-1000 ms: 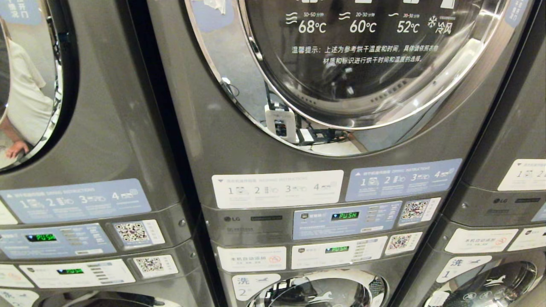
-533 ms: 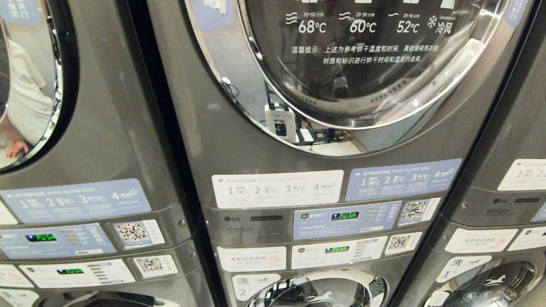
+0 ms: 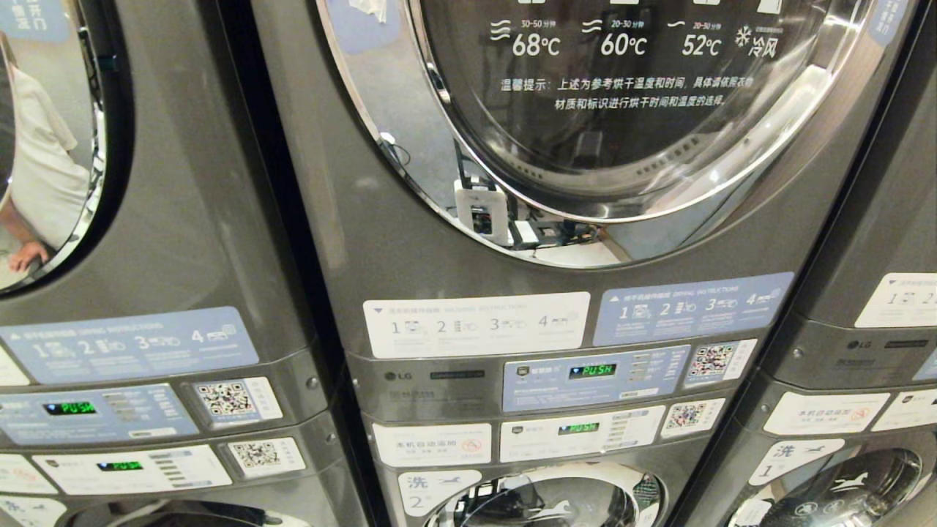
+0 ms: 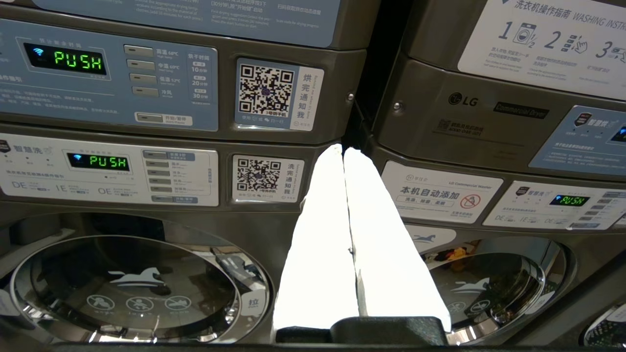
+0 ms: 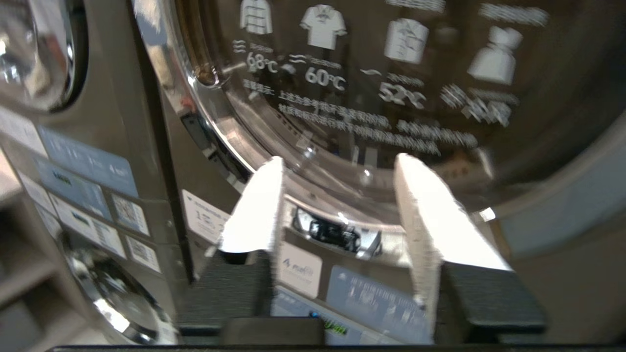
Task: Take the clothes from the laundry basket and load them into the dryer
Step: Open the dryer
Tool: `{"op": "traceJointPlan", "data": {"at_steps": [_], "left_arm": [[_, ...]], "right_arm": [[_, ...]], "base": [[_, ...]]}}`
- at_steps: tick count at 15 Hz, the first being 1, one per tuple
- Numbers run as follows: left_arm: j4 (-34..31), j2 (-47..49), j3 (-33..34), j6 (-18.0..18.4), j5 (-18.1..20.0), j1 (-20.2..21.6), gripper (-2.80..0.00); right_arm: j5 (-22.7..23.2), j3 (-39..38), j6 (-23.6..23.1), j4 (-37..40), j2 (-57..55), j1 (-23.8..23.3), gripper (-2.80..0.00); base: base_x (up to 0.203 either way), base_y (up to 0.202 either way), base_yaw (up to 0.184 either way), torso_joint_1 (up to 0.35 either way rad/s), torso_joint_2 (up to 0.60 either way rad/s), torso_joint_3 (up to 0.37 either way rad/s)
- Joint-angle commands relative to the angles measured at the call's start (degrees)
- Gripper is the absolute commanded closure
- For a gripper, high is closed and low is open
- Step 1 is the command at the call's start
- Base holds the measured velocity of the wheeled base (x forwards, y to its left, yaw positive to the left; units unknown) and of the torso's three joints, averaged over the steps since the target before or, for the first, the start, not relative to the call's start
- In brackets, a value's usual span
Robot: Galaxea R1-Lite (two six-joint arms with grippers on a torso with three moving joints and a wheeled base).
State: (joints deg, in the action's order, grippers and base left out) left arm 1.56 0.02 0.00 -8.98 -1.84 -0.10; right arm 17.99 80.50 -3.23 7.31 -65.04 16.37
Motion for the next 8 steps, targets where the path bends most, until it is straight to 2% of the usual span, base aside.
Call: {"op": "traceJointPlan", "data": {"at_steps": [1,2,4,6,8], "left_arm": [[0.02,-0.02,1.58,-0.08,0.0,0.01,0.0],[0.02,-0.02,1.58,-0.08,0.0,0.01,0.0],[0.02,-0.02,1.58,-0.08,0.0,0.01,0.0],[0.02,-0.02,1.58,-0.08,-0.09,0.01,0.0],[0.02,-0.02,1.58,-0.08,0.0,0.01,0.0]], "right_arm": [[-0.05,1.1,-5.16,-2.27,-6.41,2.53,-2.8],[-0.02,1.08,-7.39,-7.46,-8.28,4.33,-2.8],[0.62,1.2,-8.09,-13.25,-10.91,9.41,-2.8],[3.68,2.66,-6.32,-17.24,-14.53,10.34,-2.8],[4.49,8.04,-2.26,-18.8,-18.77,11.72,-2.8]], "base": [[0.0,0.0,0.0,0.0,0.0,0.0],[0.0,0.0,0.0,0.0,0.0,0.0],[0.0,0.0,0.0,0.0,0.0,0.0],[0.0,0.0,0.0,0.0,0.0,0.0],[0.0,0.0,0.0,0.0,0.0,0.0]]}}
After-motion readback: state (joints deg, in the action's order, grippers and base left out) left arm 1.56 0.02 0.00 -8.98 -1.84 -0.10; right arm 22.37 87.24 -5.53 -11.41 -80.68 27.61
